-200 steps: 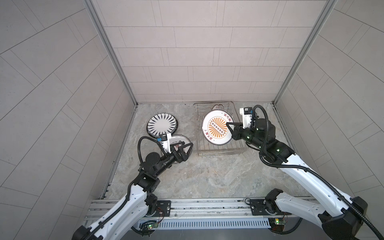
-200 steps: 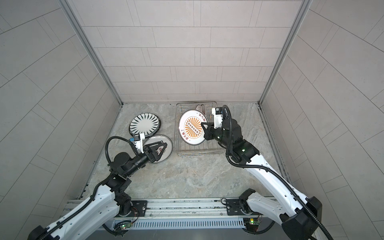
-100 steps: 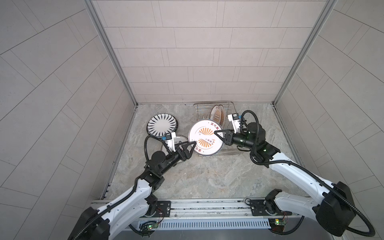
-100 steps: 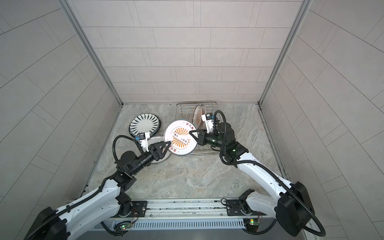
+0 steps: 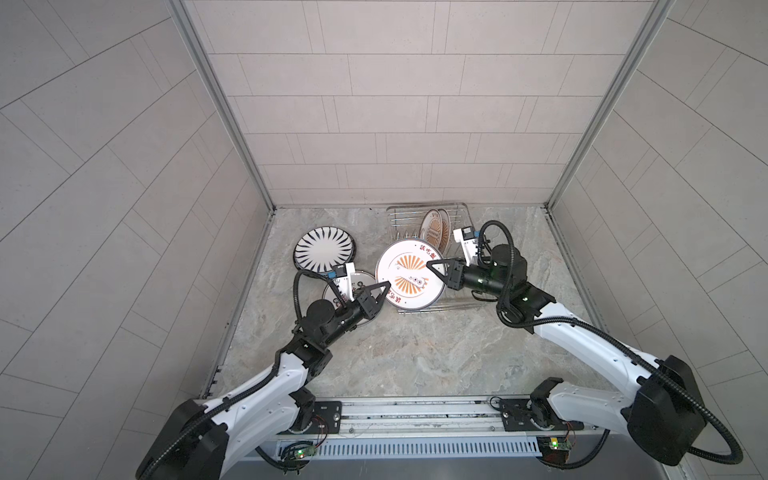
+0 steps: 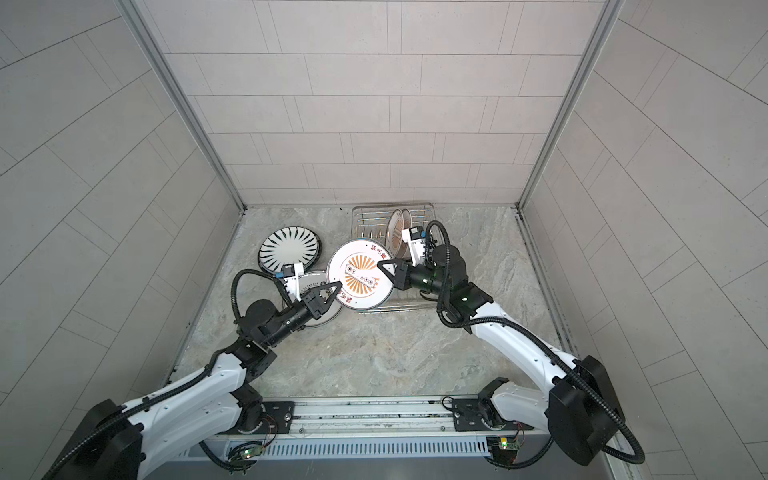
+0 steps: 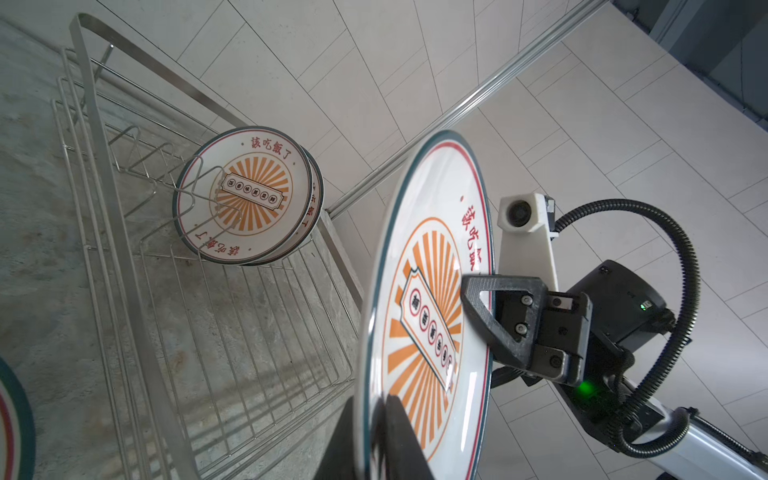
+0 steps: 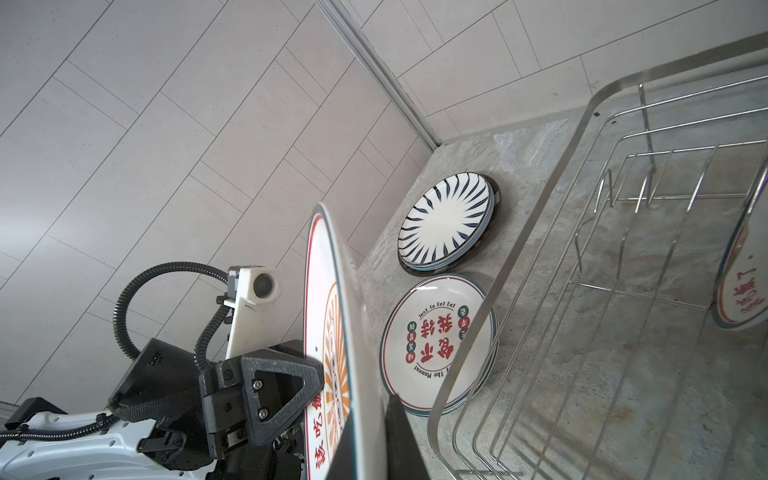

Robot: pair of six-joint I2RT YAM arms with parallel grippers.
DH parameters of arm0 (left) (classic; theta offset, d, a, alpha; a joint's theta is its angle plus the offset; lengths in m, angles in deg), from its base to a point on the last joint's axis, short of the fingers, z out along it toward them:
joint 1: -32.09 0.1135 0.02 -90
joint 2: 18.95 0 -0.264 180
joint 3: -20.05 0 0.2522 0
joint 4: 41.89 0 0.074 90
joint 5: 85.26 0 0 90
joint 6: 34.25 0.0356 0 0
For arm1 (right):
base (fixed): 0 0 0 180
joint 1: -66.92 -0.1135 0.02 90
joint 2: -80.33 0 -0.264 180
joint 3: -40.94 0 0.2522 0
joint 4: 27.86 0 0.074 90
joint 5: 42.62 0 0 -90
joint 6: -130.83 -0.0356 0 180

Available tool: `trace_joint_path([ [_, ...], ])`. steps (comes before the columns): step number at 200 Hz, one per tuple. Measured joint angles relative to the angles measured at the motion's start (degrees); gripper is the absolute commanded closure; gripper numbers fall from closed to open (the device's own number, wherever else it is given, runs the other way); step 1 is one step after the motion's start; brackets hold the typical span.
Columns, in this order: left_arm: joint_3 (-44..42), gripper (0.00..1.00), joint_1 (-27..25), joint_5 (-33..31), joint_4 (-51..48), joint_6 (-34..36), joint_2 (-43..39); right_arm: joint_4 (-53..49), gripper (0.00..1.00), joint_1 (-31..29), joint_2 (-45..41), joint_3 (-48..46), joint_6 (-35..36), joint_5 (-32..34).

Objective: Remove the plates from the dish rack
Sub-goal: 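Pass the sunburst plate from the right gripper to the left gripper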

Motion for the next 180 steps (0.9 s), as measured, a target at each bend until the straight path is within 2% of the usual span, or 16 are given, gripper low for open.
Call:
trace_joint_path([
  [39, 0.2, 0.96, 0.02, 0.37, -0.17, -2.32, -0.02, 0.2, 0.91, -0.28, 0.02, 0.02, 1.2, 0.31],
  [46, 0.39, 1.0, 0.02, 0.31, -0.46, -2.54, -0.02, 0.13, 0.9, -0.37, 0.04, 0.09, 1.29, 0.48],
  [83, 1.36, 1.0, 0.07, -0.04, -1.22, -3.37, 0.09, -0.15, 0.82, -0.42, 0.83, 0.79, 2.27, 1.49],
  [113, 1.79, 1.0, 0.04, -0.11, -2.16, -2.58, 0.98, -1.16, 0.42, -1.11, 1.95, 0.92, 2.69, 1.62],
  [142, 1.79, 1.0, 0.0, -0.52, -3.52, -1.97, 1.95, -1.7, 0.11, -1.77, 2.19, 1.09, 3.04, 1.2],
  [147, 1.79, 1.0, 0.0, -0.66, -3.61, -1.95, 2.08, -1.6, 0.02, -1.81, 2.19, 1.09, 2.93, 1.2],
  [180, 1.79, 1.0, 0.0, -1.44, -4.46, -1.92, 2.93, -2.78, 0.0, -1.92, 2.12, 1.2, 3.78, 1.88],
])
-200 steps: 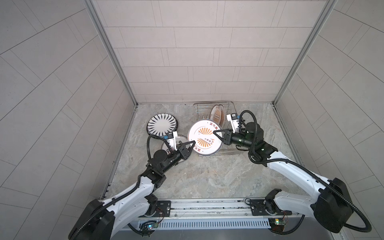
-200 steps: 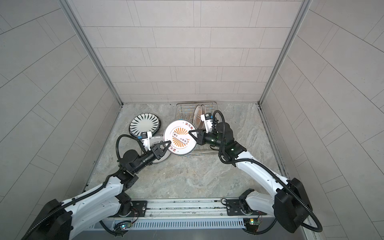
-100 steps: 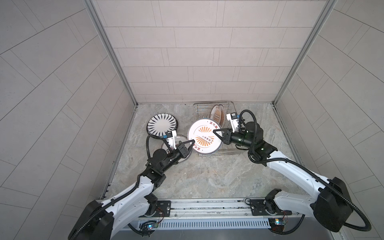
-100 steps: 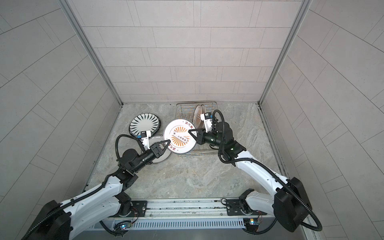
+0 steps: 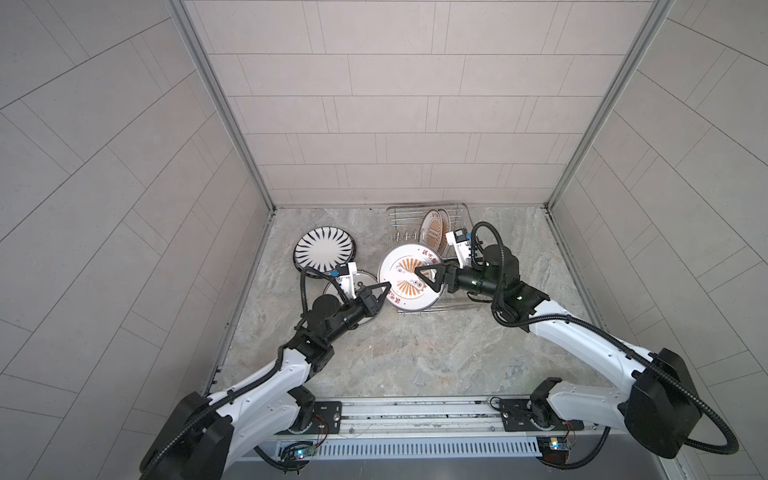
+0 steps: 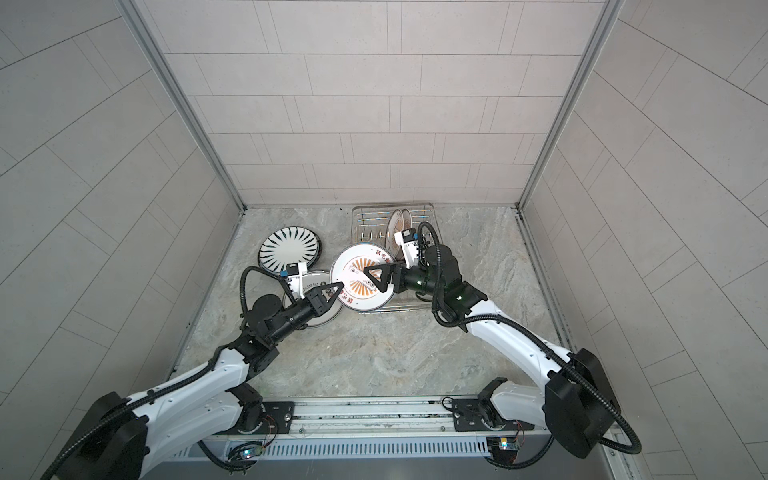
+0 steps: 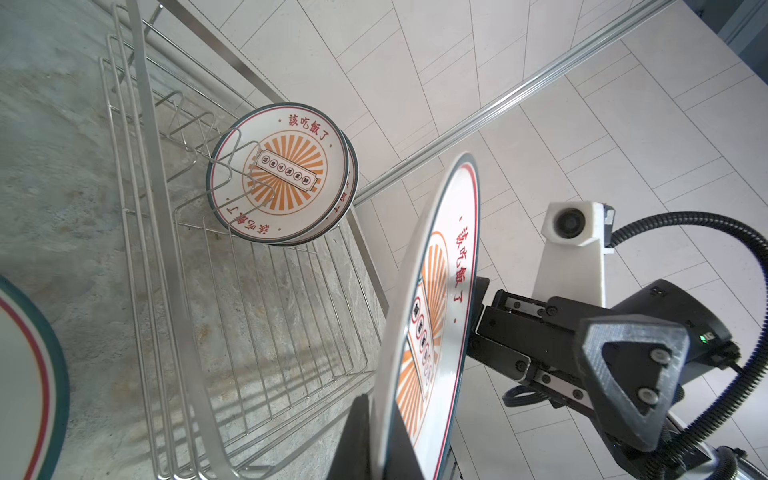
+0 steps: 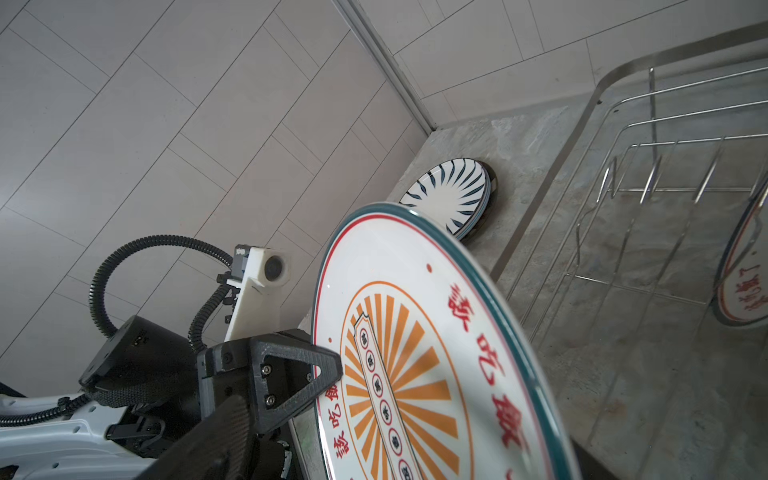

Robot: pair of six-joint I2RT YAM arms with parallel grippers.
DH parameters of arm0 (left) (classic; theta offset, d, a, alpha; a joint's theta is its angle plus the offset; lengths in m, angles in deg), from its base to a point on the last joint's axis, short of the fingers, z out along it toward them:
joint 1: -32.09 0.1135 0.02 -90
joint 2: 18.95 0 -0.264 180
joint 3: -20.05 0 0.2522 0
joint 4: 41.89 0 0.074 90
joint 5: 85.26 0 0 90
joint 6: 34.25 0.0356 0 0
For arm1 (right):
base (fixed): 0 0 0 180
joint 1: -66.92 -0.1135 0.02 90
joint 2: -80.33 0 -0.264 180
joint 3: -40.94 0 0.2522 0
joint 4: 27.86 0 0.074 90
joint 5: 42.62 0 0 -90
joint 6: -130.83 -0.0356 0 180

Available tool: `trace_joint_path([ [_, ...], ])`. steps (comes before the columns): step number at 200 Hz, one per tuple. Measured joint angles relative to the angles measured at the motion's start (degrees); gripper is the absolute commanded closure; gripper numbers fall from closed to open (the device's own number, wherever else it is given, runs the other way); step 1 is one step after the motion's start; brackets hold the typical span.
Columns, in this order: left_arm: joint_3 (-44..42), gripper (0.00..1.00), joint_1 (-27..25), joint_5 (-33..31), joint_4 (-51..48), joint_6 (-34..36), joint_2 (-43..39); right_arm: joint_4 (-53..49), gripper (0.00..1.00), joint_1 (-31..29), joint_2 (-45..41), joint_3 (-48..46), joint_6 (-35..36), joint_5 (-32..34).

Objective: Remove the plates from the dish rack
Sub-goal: 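Pass the sunburst plate from the right gripper to the left gripper, then lower the sunburst plate onto the sunburst plate stack with the left gripper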

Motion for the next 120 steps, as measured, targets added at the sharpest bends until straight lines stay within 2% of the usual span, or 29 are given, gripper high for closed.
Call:
trace_joint_path([
  [45, 0.0, 1.0, 0.0, -3.26, -1.7, -0.13, -0.31, -2.69, 0.0, -0.39, -1.36, 0.0, 0.74, 3.82],
  [94, -0.02, 1.0, 0.24, -9.25, -6.38, -1.6, -3.28, -9.68, 0.0, -6.71, -6.03, 0.0, 6.47, 17.55],
  [120, -0.81, 1.0, 1.03, -12.55, -8.66, -2.69, -6.21, -11.04, 0.0, -8.96, -7.89, 0.0, 9.53, 21.88],
])
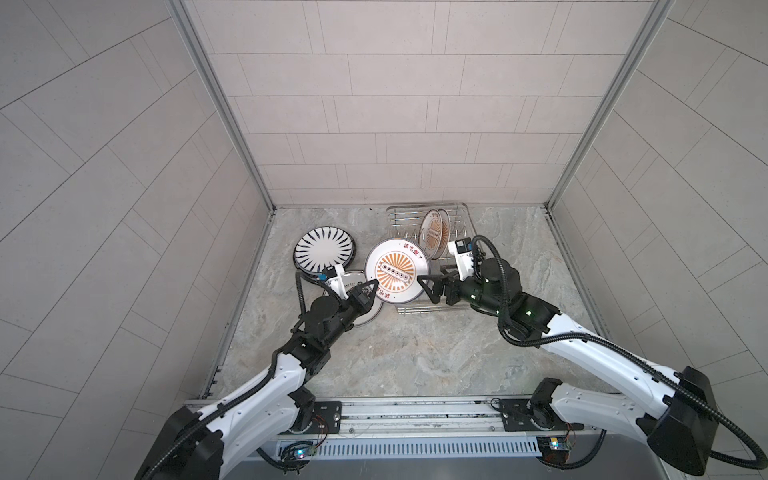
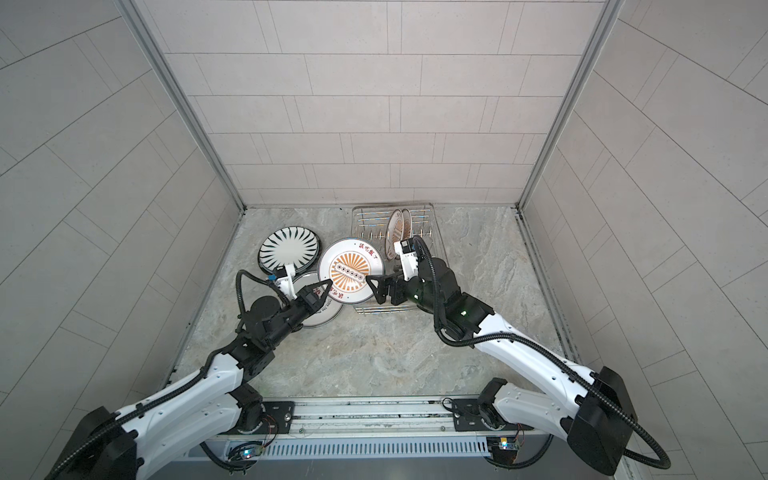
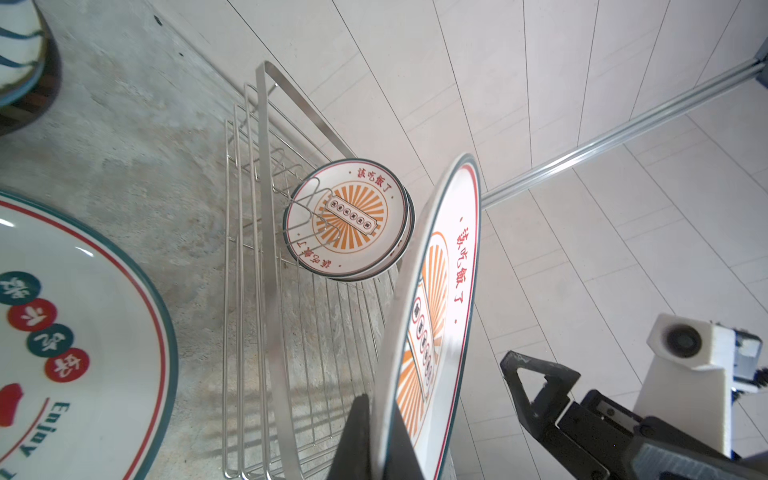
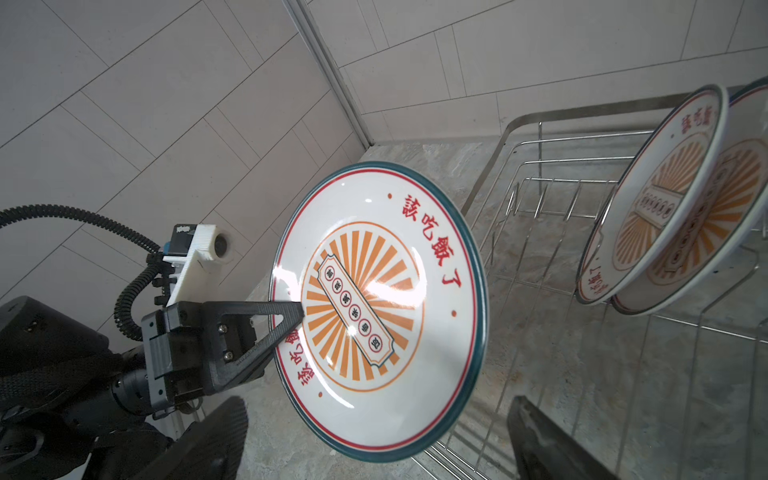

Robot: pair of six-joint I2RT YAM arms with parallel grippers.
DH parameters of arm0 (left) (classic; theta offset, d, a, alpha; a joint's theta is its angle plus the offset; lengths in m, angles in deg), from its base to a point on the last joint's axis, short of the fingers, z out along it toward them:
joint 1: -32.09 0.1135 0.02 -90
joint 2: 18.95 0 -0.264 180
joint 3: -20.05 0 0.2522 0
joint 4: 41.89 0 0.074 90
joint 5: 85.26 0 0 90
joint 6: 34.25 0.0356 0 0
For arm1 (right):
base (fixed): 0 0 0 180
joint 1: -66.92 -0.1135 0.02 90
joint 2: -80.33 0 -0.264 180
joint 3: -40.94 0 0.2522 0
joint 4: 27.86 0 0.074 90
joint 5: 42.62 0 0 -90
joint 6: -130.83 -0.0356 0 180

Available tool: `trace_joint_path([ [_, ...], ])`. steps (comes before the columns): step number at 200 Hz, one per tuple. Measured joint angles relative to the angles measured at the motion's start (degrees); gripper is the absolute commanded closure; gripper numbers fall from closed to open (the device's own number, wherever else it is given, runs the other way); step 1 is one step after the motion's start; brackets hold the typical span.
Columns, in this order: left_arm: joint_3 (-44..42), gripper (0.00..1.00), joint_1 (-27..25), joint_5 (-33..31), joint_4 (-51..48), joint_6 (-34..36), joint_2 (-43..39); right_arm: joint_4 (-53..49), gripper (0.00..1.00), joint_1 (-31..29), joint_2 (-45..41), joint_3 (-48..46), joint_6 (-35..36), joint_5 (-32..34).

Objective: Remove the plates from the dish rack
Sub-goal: 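Lower the sunburst plate onto the sunburst plate stack with the left gripper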

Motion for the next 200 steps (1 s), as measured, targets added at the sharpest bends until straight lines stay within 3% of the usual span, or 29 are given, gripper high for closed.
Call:
trace_joint_path([
  [51, -1.79, 1.0, 2.36, -5.66, -8.33, -3.23, -8.04, -0.35, 0.0, -4.09, 0.28, 0.31, 5.09, 3.52],
  [115, -1.9, 1.0, 7.48, -8.31, -20.79, -6.36, -17.18, -2.95, 0.0, -10.43, 9.99, 8.83, 11.08, 6.95],
  [200, -2.64, 1.0, 15.32, -5.62, -29.16, -10.73, -16.63, -9.09, 0.0, -12.76, 24.5, 21.22, 14.14, 6.82],
])
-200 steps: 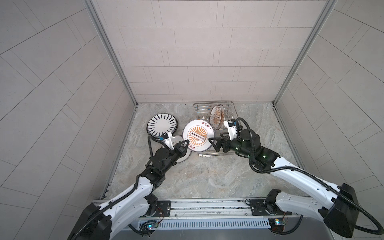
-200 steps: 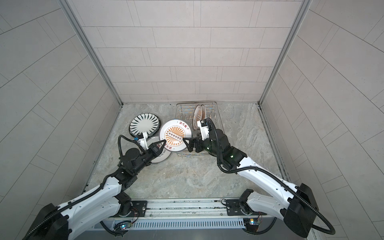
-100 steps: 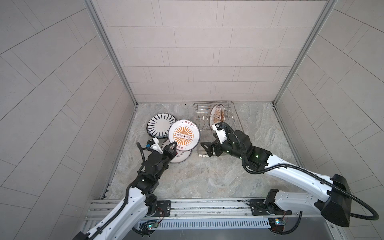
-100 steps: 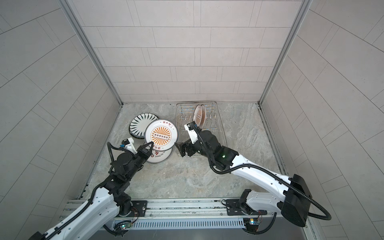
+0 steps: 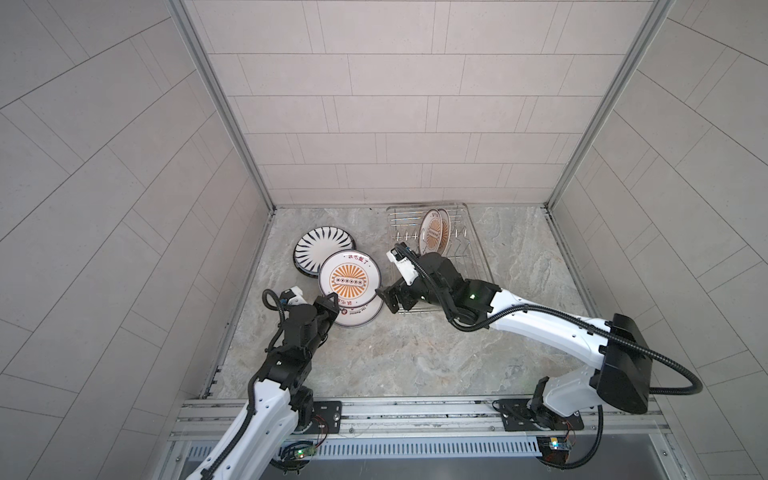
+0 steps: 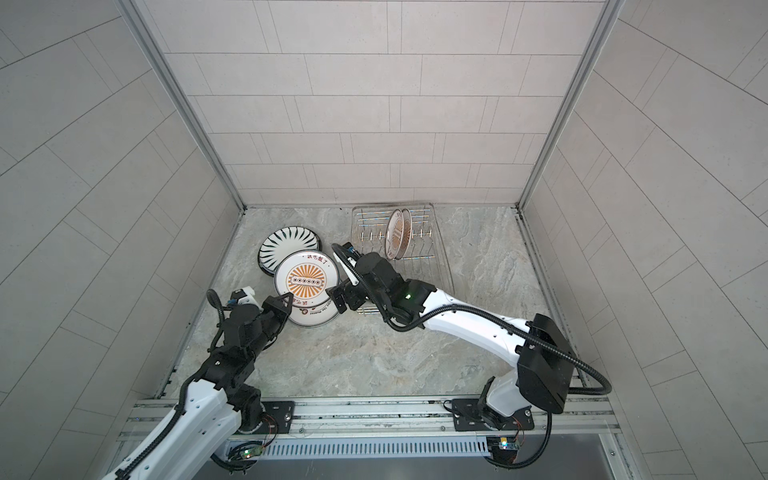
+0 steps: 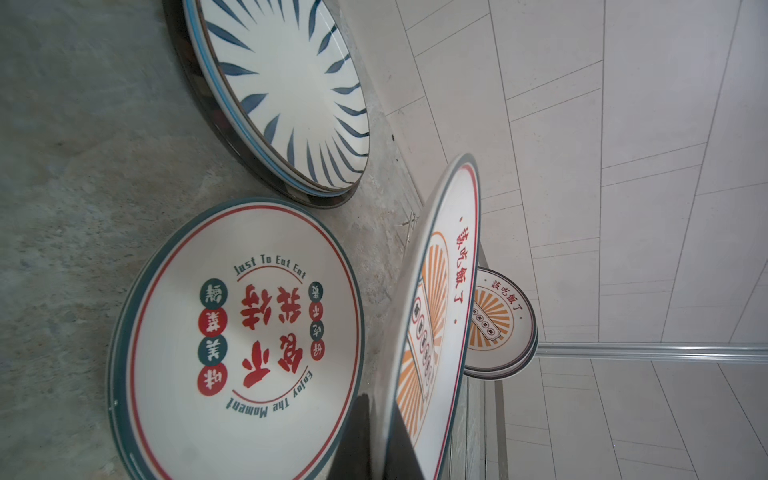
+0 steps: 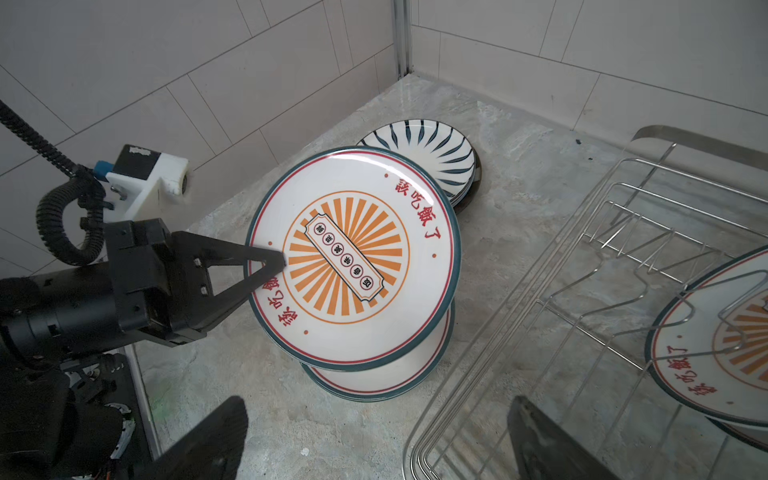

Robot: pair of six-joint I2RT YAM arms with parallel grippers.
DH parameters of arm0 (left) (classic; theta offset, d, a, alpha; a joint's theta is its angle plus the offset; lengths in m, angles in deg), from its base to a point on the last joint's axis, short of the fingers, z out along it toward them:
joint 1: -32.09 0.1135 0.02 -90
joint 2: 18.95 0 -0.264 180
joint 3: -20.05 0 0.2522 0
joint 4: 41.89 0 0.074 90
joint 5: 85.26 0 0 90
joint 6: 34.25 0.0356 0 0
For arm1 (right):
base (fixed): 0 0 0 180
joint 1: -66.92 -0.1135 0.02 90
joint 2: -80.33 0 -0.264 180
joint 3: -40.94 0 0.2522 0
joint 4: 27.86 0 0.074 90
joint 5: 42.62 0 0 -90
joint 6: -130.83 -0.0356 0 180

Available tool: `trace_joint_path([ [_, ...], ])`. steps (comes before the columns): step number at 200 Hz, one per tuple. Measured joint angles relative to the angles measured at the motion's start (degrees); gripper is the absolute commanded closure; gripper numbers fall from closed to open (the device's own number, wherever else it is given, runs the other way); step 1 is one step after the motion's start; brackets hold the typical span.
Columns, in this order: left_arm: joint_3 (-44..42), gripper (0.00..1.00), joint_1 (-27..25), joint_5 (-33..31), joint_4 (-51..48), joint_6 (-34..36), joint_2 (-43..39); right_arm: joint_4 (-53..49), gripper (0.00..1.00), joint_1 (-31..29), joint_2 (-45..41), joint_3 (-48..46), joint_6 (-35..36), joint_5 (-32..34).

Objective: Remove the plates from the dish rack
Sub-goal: 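Lower the sunburst plate onto the sunburst plate stack with the left gripper, then open the left gripper to release the sunburst plate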

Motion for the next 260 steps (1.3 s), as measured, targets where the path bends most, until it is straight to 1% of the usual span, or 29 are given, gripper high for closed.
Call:
trace_joint_path([
  [50, 0.0, 1.0, 1.29, 1.7, -2.78, -1.38, 2.27, -3.74, 0.01, -0.68, 5.79, 5.03, 0.68, -0.37],
  [100, -1.07, 1.0, 1.51, 2.75, -3.15, -2.84, 4.61, -5.62, 0.02, -0.74, 7.56, 6.51, 0.68, -0.37],
  [134, -3.37, 1.0, 1.73, 3.41, -1.44, -3.85, 8.24, -6.1, 0.02, -0.76, 8.26, 7.54, 0.72, -0.79],
  [163, -3.69, 1.0, 1.79, 3.41, -0.85, -4.46, 9.42, -7.26, 0.03, -0.76, 8.94, 8.87, 1.09, -2.45],
  [193, -3.89, 1.0, 1.84, 3.41, 1.88, -5.11, 11.28, -7.91, 0.03, -0.94, 10.36, 9.86, 1.46, -3.69],
  [233, -4.28, 1.0, 2.05, 4.13, 5.7, -6.12, 16.15, -9.38, 0.03, -1.14, 11.54, 10.29, 1.95, -4.31],
  [248, -4.28, 0.97, 2.12, 4.15, 6.84, -6.14, 17.2, -9.79, 0.03, -1.14, 11.58, 10.29, 2.03, -4.44],
  [260, -4.28, 0.93, 2.16, 4.02, 7.56, -6.16, 17.73, -9.99, 0.03, -1.14, 11.63, 10.29, 2.14, -4.5],
])
